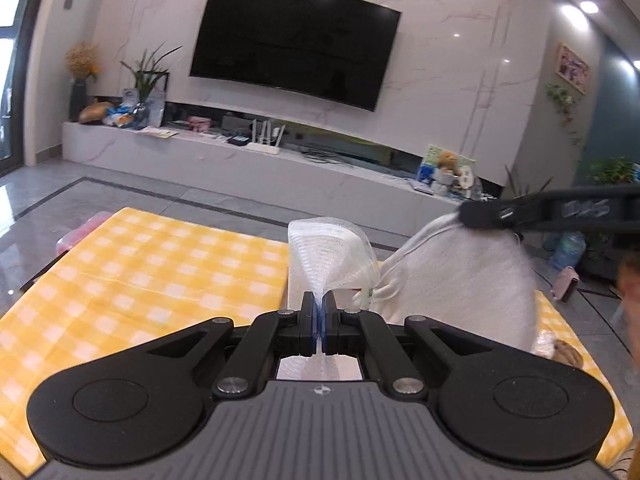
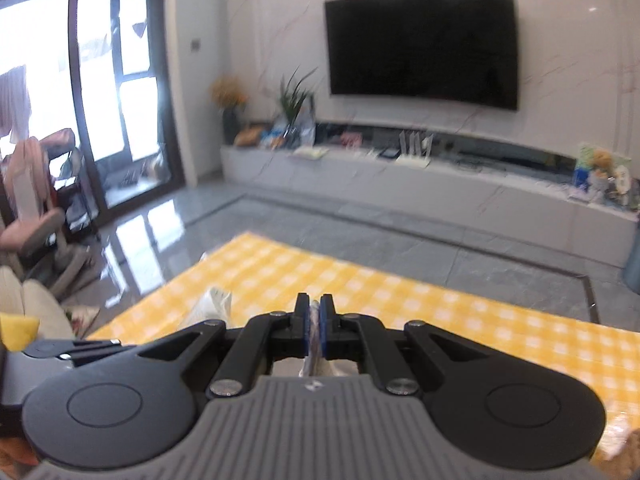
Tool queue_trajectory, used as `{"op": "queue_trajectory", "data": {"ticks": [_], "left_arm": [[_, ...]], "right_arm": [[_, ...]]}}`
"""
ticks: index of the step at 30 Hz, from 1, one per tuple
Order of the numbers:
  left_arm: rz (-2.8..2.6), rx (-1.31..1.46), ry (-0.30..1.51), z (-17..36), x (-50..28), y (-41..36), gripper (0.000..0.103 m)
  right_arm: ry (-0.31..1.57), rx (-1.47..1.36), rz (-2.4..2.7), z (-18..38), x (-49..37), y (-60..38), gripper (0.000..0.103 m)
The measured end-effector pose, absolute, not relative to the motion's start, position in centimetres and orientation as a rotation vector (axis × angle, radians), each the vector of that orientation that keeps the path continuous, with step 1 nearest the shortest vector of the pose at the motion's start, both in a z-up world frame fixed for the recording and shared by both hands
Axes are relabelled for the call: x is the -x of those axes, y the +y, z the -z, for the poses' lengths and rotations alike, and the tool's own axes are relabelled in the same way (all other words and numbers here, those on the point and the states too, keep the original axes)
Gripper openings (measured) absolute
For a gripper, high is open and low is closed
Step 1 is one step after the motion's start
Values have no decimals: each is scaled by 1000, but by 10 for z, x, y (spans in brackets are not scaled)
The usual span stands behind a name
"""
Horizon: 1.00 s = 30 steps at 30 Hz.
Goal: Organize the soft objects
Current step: 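Release the bib over the white box from the right tool while the left tool carries the mesh bag, then lower the white mesh bag into the white box and open the left tool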
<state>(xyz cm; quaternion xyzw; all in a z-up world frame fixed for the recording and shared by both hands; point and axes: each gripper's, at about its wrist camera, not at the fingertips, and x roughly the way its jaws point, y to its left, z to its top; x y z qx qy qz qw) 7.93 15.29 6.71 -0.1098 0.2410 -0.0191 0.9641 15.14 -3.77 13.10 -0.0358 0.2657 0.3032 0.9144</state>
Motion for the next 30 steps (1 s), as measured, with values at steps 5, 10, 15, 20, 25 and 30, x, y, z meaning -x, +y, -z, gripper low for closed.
{"op": "queue_trajectory", "data": {"ticks": [5, 10, 15, 20, 25, 30], "left_arm": [[39, 255, 518, -59, -85, 164, 2], [49, 262, 520, -54, -81, 172, 2], [53, 258, 533, -50, -82, 171, 2], [62, 260, 538, -50, -83, 169, 2], [68, 250, 548, -48, -88, 165, 2], [69, 224, 556, -46, -93, 157, 2]], "right_arm": [[608, 92, -658, -101, -180, 6, 2], [768, 51, -756, -57, -228, 28, 2], [896, 261, -560, -1, -273, 32, 2], [915, 375, -450, 22, -283, 13, 6], [864, 423, -442, 18, -273, 8, 52], [739, 461, -503, -14, -239, -2, 64]]}}
